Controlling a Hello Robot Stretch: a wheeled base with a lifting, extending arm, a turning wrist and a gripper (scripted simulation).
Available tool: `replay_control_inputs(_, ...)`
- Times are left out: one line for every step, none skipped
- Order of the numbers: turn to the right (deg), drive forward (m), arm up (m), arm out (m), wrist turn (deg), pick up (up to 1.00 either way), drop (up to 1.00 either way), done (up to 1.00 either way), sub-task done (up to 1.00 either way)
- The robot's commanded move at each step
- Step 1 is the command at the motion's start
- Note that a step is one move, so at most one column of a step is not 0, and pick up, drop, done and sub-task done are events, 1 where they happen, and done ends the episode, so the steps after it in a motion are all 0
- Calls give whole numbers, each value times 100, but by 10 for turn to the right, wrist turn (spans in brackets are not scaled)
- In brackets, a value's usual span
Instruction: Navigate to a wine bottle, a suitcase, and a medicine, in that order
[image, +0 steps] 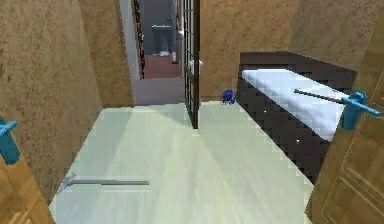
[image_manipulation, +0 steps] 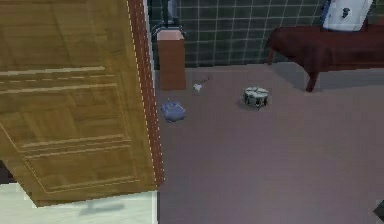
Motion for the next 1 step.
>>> replay_control_inputs(0, 100, 0, 0, 0, 0, 0, 0, 0)
